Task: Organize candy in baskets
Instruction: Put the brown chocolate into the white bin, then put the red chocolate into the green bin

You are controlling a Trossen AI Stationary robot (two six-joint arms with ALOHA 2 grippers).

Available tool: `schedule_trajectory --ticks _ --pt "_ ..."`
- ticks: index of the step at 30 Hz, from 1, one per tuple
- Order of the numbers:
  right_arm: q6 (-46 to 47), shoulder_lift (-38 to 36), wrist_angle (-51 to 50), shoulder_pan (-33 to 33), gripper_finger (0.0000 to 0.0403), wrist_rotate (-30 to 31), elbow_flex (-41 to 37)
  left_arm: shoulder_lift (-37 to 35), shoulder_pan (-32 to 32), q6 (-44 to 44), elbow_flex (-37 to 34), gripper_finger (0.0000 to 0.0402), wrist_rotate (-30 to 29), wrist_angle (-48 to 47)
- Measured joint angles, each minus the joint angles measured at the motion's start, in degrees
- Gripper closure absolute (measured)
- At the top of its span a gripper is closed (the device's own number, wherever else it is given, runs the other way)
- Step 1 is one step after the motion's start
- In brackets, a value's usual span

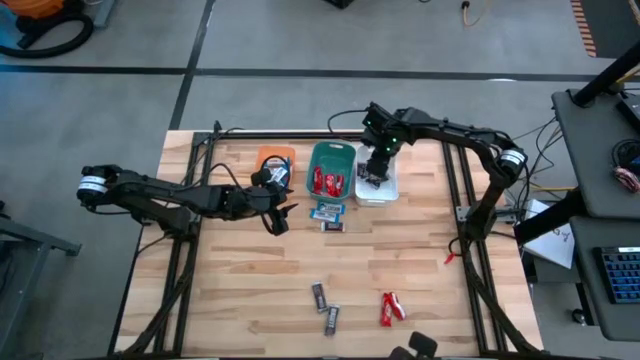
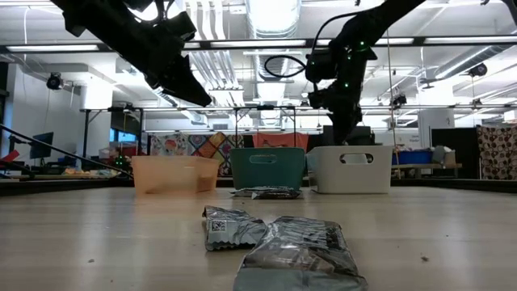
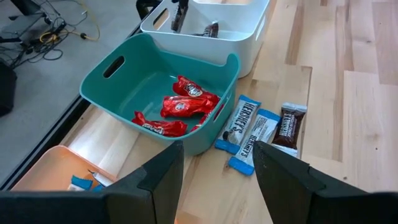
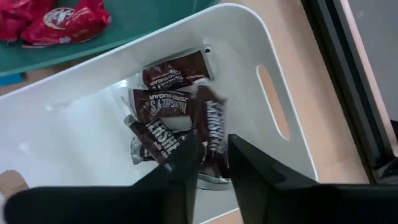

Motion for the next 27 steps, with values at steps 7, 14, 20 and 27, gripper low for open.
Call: schedule_trajectory --ticks 7,14,20,27 --pt "2.05 0.02 0.38 0.0 0.0266 1.51 0.29 0.0 -0.09 -0.26 0.0 0.0225 0.09 0.0" --pt "5.59 0.02 0.23 0.0 0.0257 1.56 0.39 0.0 -0.33 -0.28 0.0 0.0225 0.61 0.0" --pt "10.96 0.02 -1.01 -0.11 0.0257 -5.75 0.39 0.0 -0.33 -0.28 0.0 0.0225 0.63 0.0" --pt "17.47 -0.22 -0.18 -0.65 0.0259 6.53 0.23 0.0 -0.33 -0.28 0.0 0.0225 0.66 -0.26"
